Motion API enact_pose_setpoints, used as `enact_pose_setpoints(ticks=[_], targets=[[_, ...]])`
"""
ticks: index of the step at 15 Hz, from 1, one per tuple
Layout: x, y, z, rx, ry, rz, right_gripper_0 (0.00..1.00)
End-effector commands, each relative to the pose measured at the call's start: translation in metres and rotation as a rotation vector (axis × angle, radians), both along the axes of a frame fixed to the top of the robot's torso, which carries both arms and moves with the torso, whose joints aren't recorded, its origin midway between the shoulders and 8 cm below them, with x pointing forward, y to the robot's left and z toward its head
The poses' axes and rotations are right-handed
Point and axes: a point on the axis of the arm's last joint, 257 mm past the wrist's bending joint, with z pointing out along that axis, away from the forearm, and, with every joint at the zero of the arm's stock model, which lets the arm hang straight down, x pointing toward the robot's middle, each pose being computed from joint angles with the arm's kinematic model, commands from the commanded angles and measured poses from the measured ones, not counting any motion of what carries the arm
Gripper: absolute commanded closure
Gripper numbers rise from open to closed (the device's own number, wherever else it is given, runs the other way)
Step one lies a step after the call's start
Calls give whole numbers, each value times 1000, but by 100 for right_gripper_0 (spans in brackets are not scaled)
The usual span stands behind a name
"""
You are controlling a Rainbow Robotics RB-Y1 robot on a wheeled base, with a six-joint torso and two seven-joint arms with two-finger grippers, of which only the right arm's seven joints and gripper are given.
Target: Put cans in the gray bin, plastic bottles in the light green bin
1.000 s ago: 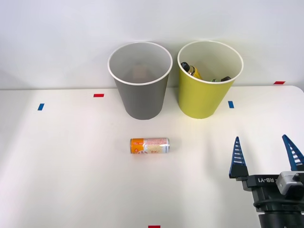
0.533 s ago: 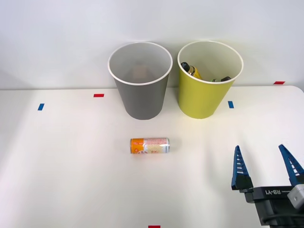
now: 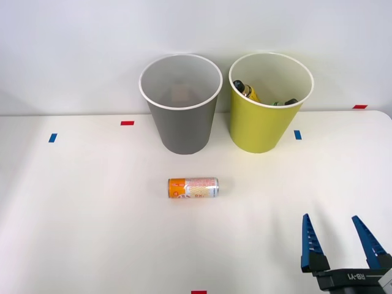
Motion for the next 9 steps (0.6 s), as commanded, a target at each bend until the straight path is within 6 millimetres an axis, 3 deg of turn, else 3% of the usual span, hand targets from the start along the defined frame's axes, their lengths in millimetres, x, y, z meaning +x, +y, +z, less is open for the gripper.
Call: enact_pose_setpoints(ticks=[1,9], targets=[[-7,-7,-10,50,26,3,0],[-35,6,-28,-96,85,39,0]])
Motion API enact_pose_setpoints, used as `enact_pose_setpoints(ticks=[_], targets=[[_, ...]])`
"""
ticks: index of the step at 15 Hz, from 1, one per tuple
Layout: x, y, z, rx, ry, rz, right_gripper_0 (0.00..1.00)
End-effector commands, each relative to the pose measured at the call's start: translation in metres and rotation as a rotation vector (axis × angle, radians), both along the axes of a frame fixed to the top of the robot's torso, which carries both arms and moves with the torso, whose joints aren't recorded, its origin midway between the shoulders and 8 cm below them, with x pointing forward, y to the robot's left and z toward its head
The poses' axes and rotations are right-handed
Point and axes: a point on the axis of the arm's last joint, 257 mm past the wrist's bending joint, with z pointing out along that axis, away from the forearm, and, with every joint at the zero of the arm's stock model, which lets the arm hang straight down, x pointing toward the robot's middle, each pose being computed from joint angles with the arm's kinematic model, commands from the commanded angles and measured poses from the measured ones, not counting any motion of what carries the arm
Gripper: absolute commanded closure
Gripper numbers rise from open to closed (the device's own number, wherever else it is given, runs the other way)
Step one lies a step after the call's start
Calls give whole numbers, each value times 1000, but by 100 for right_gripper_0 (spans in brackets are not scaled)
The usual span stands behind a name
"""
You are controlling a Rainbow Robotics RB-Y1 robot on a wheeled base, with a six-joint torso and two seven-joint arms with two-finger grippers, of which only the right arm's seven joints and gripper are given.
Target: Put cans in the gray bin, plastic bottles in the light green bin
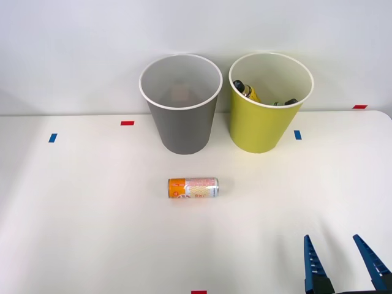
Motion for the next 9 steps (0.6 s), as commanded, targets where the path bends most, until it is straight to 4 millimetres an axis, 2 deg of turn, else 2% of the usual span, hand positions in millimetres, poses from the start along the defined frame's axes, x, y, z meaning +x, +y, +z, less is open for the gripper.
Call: enact_pose_setpoints(ticks=[1,9], targets=[[-11,8,-6,-66,14,5,0],[-34,33,-24,-129,69,29,0]])
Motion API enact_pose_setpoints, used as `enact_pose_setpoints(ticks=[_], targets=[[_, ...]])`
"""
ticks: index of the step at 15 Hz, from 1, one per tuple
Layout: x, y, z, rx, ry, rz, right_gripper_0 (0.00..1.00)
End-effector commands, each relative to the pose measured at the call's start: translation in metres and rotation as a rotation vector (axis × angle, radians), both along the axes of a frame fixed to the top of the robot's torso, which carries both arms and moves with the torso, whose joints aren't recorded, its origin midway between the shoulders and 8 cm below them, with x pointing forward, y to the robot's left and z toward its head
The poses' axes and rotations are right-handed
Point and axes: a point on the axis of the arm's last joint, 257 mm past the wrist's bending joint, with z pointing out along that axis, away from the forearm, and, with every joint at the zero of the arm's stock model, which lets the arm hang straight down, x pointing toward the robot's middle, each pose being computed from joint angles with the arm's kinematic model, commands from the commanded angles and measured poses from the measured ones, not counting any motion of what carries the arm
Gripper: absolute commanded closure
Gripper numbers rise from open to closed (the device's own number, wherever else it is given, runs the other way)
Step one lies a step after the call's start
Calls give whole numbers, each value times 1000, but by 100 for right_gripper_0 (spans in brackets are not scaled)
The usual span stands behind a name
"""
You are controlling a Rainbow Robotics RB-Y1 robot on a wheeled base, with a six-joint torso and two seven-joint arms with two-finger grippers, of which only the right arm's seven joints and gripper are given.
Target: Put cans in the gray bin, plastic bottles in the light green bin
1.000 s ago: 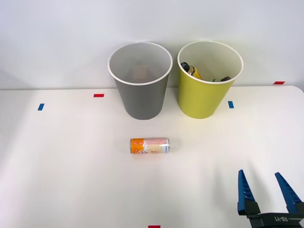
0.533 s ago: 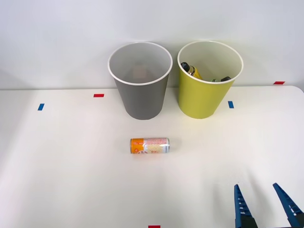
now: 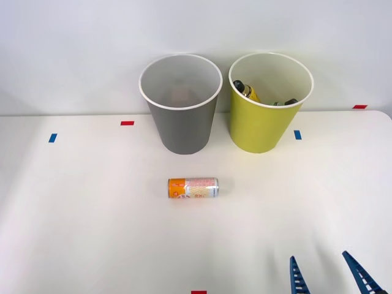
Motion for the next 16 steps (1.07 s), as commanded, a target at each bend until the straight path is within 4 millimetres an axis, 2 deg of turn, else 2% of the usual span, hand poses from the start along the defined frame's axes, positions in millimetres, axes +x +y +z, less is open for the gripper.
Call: enact_pose_setpoints(ticks=[1,6,16], targets=[[-11,12,-7,-15,7,13,0],[-24,20,-10,-46,-12,29,0],[-22,20,-9,-84,-19,35,0]])
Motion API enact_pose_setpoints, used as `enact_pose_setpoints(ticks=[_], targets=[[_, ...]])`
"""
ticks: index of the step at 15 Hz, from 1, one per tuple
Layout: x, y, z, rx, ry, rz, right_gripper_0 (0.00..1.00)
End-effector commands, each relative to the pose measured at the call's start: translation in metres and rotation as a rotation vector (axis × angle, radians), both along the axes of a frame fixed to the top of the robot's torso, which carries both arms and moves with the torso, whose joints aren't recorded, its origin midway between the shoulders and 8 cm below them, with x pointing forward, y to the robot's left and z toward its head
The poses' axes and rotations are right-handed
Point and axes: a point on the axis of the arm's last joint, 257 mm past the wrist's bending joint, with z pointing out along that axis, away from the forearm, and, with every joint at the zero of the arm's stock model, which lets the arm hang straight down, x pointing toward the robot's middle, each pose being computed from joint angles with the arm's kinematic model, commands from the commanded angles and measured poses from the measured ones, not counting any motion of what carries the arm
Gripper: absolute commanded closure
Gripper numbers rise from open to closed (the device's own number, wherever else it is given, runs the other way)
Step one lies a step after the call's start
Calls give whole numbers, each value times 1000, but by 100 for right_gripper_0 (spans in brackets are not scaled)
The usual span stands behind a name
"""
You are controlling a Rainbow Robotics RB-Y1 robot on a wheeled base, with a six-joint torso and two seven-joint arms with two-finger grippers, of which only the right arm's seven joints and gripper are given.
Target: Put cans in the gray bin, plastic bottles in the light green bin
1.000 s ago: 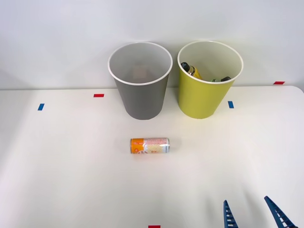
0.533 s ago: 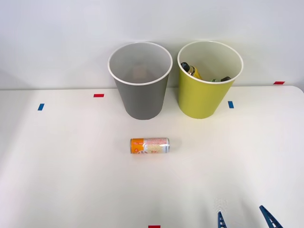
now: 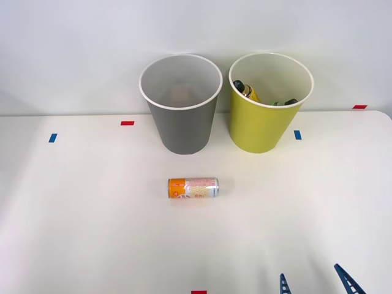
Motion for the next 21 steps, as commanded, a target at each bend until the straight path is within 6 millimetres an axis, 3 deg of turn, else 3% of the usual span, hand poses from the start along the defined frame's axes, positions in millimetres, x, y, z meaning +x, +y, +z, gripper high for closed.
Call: enact_pose_setpoints(ticks=[1,21], targets=[[0,0,0,1,-1,-1,0],[0,0,0,1,-1,-1,0]])
